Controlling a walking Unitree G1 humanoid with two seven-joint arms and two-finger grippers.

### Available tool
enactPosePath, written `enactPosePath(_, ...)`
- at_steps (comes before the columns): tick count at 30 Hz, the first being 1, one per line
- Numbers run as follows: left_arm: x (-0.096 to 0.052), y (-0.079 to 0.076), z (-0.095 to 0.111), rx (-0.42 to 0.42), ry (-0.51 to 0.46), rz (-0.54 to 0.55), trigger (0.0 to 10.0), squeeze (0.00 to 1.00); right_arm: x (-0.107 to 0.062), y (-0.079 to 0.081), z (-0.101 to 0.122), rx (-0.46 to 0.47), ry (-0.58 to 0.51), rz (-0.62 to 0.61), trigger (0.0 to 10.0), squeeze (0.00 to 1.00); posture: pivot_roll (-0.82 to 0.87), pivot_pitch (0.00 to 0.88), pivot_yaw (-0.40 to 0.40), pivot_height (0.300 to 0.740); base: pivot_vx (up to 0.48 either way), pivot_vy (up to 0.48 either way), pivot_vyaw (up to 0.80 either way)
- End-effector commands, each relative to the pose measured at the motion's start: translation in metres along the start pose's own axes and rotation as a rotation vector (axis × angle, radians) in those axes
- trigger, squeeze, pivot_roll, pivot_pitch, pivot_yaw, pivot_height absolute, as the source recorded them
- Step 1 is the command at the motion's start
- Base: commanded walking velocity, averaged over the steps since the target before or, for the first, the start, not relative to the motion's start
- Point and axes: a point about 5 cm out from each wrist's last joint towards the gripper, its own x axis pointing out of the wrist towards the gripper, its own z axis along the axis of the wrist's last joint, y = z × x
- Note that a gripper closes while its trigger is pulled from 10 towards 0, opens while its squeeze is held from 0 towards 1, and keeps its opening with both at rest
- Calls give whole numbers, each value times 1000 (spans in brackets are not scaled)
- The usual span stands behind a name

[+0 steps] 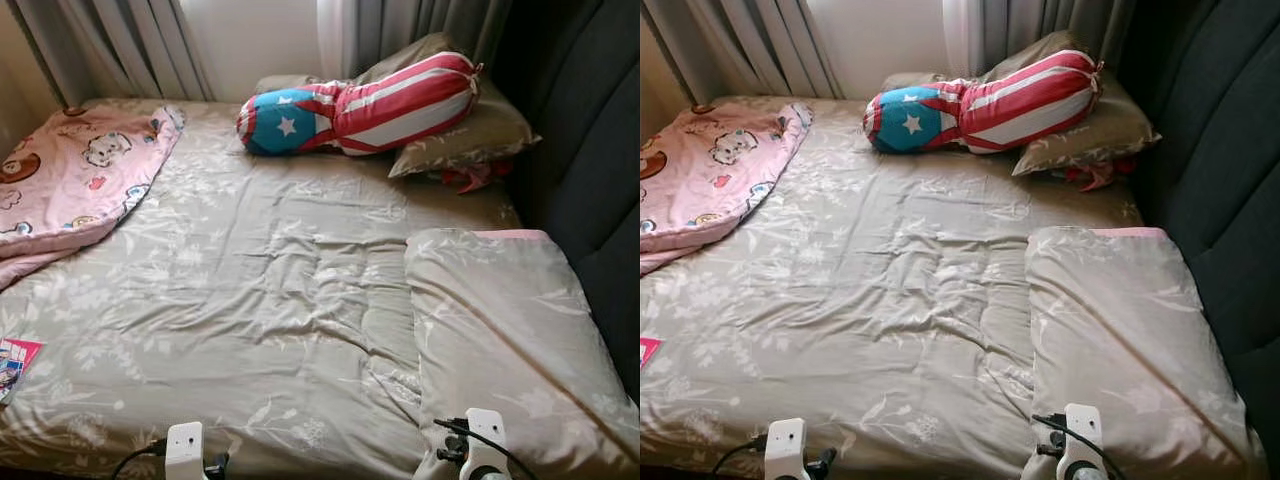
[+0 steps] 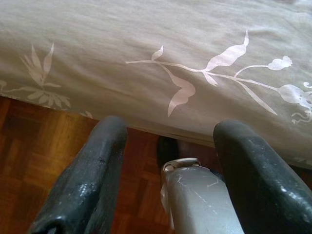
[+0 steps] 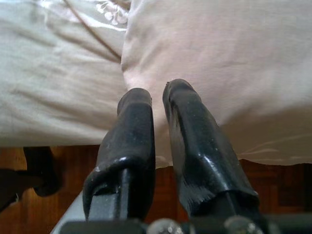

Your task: Clean up the room

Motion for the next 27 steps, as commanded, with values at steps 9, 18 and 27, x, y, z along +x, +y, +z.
enactPosePath(9, -3, 2, -14, 11, 72, 18, 10000, 0, -1, 6, -8, 7, 22, 10, 10000, 0, -115, 128, -16, 740, 0, 0, 406)
enactPosePath(18, -5, 8, -18, 16, 90, 22, 10000, 0, -4, 5, -17, 14, 48, -1, 10000, 0, -111, 140, -10, 740, 0, 268, 0)
enactPosePath(27, -7, 14, -22, 19, 110, 29, 10000, 0, -5, 4, -22, -3, 67, 1, 10000, 0, -106, 151, -7, 740, 0, 400, 0)
